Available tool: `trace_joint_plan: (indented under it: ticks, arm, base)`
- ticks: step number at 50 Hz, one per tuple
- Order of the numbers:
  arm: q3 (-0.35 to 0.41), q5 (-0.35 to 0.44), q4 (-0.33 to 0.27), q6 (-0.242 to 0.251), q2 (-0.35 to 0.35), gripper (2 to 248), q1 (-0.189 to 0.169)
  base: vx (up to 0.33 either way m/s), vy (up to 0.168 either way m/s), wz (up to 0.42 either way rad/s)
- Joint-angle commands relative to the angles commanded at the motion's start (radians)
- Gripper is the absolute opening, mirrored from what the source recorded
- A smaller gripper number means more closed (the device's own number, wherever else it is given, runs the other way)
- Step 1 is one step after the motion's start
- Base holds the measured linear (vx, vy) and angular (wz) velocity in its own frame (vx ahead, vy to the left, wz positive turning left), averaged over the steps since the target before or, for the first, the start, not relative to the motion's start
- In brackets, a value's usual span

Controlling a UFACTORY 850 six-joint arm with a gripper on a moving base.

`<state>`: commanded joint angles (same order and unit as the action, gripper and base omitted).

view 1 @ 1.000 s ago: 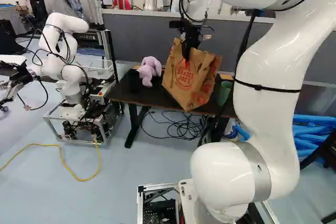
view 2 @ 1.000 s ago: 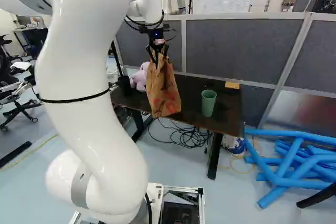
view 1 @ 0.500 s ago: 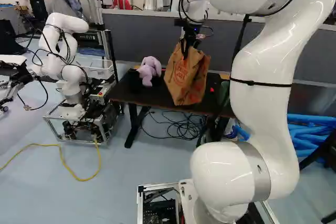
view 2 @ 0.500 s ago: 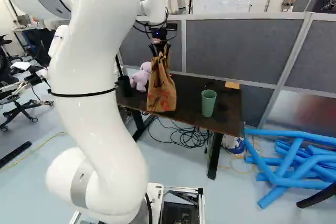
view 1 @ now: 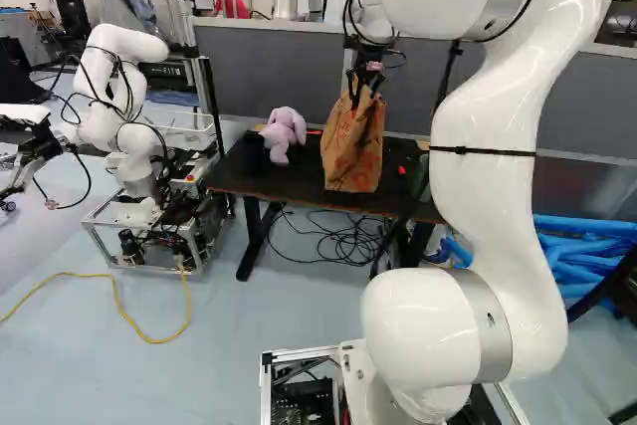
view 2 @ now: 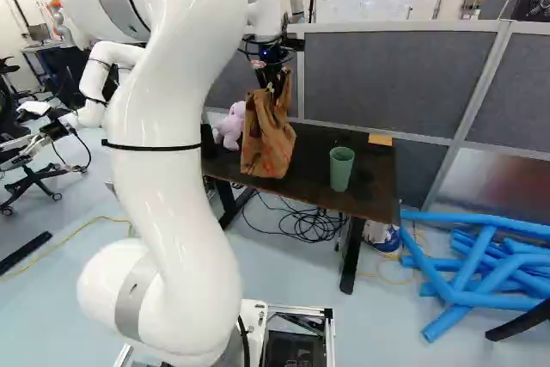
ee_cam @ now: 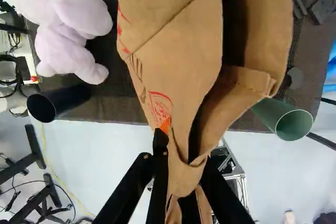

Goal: Pick up the bag on the ground and place it on the table

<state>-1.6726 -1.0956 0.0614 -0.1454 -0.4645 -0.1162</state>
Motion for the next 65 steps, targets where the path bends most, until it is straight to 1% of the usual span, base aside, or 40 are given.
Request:
trace_joint_plan:
  ticks: [15,36,46,65]
  arm:
    - [-0.091,-0.001,0.0,-0.002,-0.087,21,-0.018]
    - [-0.179,-0.001,0.0,-0.002,-0.194,21,-0.028]
    - [-0.202,-0.001,0.0,-0.002,-0.231,21,-0.03]
    - [-0.214,-0.001,0.0,-0.002,-0.28,21,-0.03]
  base:
    - [0.0,0.0,0.0]
    - [0.0,0.0,0.0]
    - [0.0,0.0,0.0]
    - [0.0,0.0,0.0]
